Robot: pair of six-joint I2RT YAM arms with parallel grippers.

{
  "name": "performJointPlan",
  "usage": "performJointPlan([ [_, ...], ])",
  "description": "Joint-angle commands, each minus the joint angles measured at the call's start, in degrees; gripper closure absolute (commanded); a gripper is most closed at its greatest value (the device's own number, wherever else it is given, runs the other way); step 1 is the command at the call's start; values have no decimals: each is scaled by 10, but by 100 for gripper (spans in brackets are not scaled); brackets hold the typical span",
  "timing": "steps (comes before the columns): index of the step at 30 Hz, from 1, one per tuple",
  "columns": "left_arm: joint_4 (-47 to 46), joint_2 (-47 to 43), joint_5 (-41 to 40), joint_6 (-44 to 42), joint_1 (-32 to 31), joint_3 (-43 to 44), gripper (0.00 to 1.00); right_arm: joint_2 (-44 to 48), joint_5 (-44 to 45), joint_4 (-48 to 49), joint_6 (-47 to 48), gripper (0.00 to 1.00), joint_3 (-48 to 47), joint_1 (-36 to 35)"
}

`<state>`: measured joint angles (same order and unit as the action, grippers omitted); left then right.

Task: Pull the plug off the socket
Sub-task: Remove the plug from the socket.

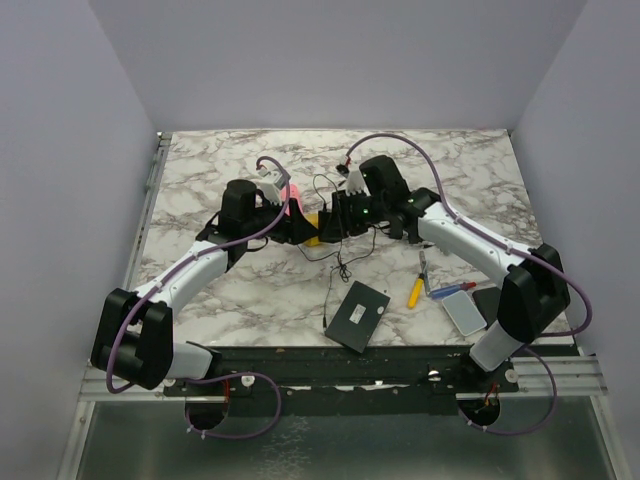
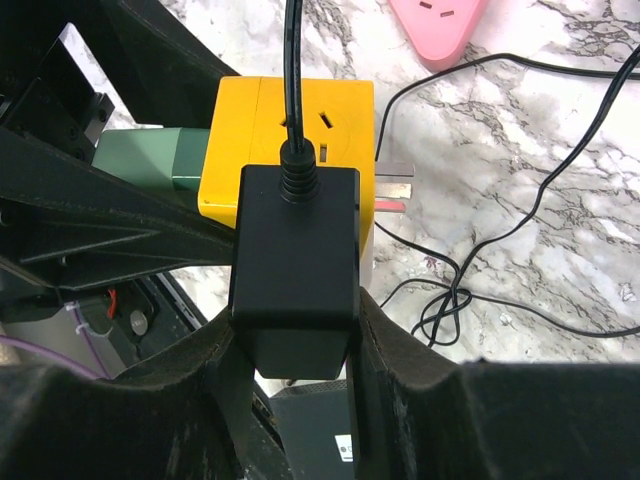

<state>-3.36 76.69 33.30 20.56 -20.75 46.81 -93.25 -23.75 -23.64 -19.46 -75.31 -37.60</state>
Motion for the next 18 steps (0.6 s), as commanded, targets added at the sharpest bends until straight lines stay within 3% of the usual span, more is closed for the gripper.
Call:
performJointPlan([
  [1,-35,-12,-31,-12,1,13,100,-16,25,-39,-28,100,-40,-27],
  [18,-31,-13,-39,-13,3,13,100,-21,72,-8,-43,100,-29,-56],
])
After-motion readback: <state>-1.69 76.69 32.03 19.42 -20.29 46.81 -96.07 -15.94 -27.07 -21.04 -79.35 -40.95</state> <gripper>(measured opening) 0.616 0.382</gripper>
